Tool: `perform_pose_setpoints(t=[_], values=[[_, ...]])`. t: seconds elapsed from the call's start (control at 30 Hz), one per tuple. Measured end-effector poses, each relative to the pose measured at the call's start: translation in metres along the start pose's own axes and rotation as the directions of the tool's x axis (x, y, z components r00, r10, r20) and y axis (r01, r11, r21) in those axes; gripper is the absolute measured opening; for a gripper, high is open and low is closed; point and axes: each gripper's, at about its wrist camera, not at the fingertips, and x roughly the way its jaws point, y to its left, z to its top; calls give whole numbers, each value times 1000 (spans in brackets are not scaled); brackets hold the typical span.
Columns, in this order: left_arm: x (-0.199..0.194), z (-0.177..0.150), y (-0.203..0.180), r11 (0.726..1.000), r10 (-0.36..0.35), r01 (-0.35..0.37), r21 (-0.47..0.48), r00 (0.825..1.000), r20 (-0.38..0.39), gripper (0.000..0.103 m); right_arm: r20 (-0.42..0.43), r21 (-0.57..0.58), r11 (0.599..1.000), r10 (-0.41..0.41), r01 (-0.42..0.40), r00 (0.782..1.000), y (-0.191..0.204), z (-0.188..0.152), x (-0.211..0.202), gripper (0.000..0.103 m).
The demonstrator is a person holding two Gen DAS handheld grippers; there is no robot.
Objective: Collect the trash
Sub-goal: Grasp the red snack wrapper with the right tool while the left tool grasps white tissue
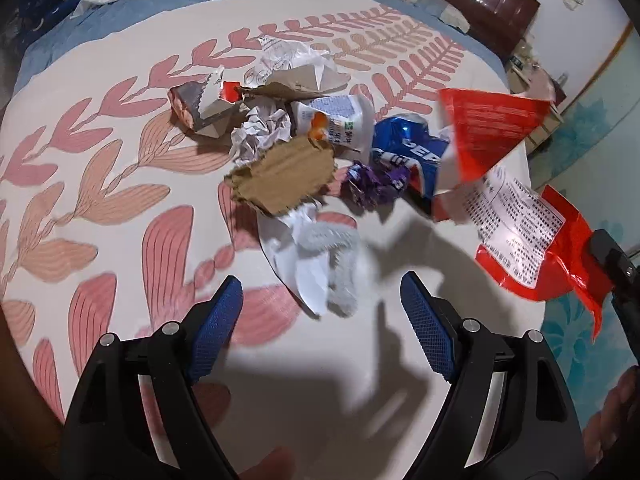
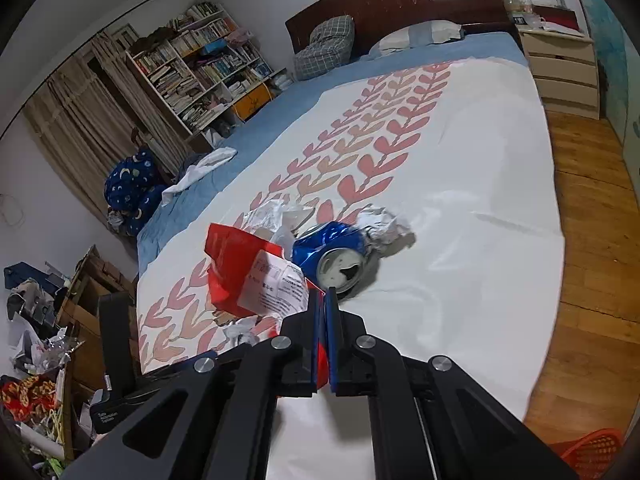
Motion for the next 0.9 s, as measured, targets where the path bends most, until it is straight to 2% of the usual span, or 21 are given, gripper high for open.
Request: perform_pose_setpoints(t=[0.17, 0.3, 0.33, 0.37, 0.43, 0.53, 0.7, 0.9], values=[[-28, -7, -21, 999, 6, -11, 48, 995, 95, 81, 9, 44, 999, 14, -14, 1000, -16, 3, -8, 5], [-7, 0, -32, 995, 31, -38, 91, 996, 78, 80, 6, 47, 999, 26, -26, 1000, -15, 2, -8, 5], [-1, 2, -31, 996, 33, -39, 84, 997, 68, 74, 5, 45, 999, 27, -27, 1000, -14, 1, -8, 5], [6, 1, -27, 997, 33, -36, 69, 998, 47, 53, 3, 41, 999, 29, -29, 1000, -13, 1, -8, 5], [23, 2, -18, 998, 41, -41, 39, 999, -2, 26, 0, 37, 999, 31, -31, 1000, -14, 1, -9, 5], [25, 3, -7, 1000, 16, -16, -9, 1000, 5, 15, -8, 36, 999, 28, -28, 1000, -17, 2, -9, 5], [16, 4, 5, 997, -45, 45, -62, 999, 2, 11, -4, 47, 999, 21, -21, 1000, -25, 4, -13, 5], [-7, -5, 5, 994, -104, 105, -44, 994, 27, 11, 10, 57, 998, 22, -23, 1000, -27, 6, -17, 5]])
